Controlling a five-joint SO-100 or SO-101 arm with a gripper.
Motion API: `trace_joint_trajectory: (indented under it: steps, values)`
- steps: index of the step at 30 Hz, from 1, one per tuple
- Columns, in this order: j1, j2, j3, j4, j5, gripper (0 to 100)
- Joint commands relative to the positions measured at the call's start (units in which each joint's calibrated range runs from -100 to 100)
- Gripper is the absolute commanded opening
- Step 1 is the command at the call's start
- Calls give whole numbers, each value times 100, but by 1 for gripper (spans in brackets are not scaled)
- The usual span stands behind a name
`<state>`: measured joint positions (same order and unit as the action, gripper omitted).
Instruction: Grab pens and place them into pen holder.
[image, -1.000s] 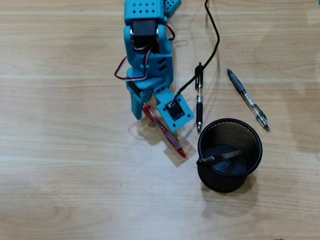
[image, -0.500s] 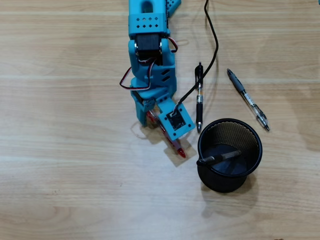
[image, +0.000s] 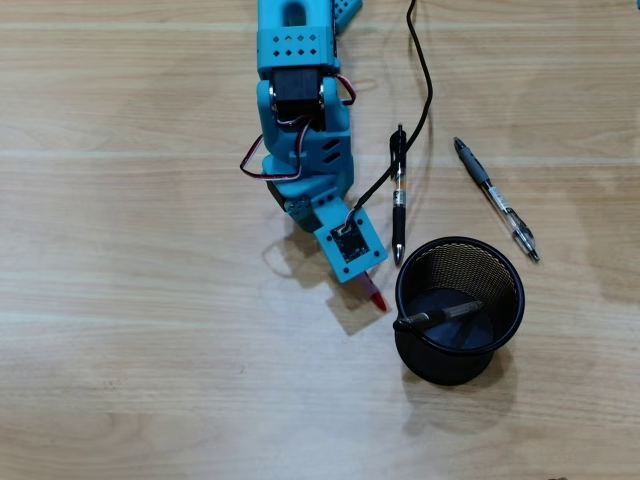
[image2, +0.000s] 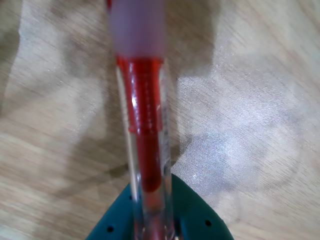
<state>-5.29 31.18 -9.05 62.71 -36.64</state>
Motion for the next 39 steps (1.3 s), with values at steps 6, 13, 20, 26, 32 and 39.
trace_joint_trajectory:
  steps: [6, 13, 20, 26, 32, 39]
  values:
    - [241, -592, 389, 57, -21, 2]
    - [744, -1882, 2172, -25, -11, 2]
    - [863, -2621, 3041, -25, -16, 2]
    - [789, -2698, 3077, 39, -21, 11]
    - [716, -2706, 3032, 39, -21, 8]
    - [506, -2715, 2715, -7, 5, 14]
